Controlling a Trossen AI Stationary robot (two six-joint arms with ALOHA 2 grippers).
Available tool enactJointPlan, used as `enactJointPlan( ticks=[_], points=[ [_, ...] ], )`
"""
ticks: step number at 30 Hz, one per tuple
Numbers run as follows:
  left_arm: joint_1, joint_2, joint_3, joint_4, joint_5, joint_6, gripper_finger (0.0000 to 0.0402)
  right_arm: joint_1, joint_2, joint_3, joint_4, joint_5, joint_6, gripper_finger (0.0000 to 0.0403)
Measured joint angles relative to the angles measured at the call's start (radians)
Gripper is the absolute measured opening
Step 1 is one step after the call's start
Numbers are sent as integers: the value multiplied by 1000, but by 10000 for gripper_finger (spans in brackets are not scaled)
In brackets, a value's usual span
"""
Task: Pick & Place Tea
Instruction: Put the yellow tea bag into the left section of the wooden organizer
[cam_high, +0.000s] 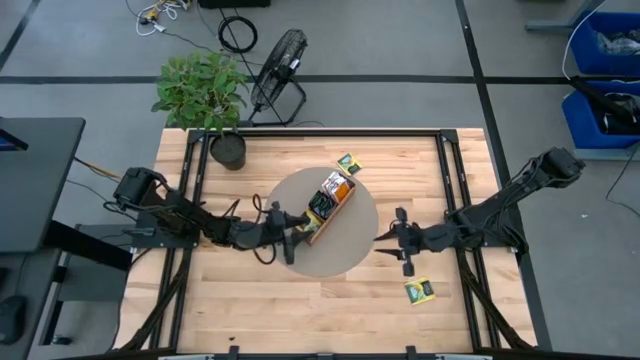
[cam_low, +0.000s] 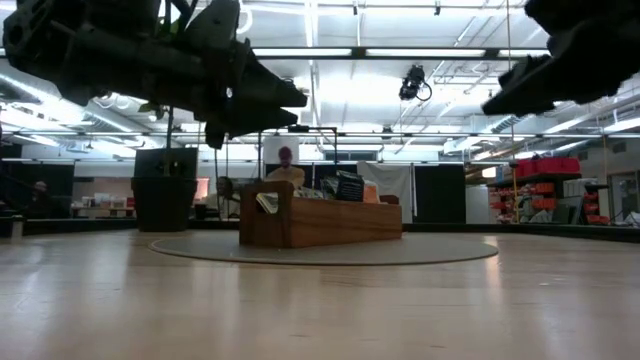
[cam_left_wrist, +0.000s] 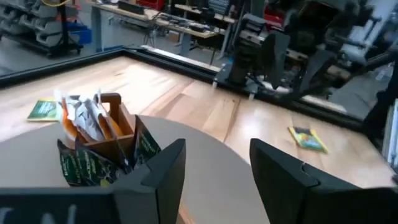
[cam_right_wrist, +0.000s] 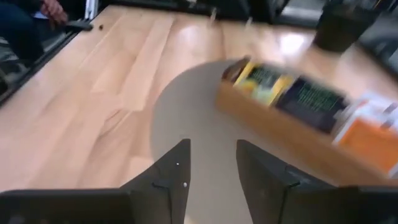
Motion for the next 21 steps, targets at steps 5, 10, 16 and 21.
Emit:
enactJointPlan(
  ticks=[5,10,16,21],
  points=[
    [-1,0,0,-3,5,16,186,15,0,0,-124,-96,207,137],
    [3,0,0,9,5,47,186,3,0,0,-167,-319,474,137],
    [11,0,0,11,4,63,186,21,-1,0,-269,-497,663,144],
    [11,0,0,12,5,72,186,72,3,0,-415,-577,893,172]
  ],
)
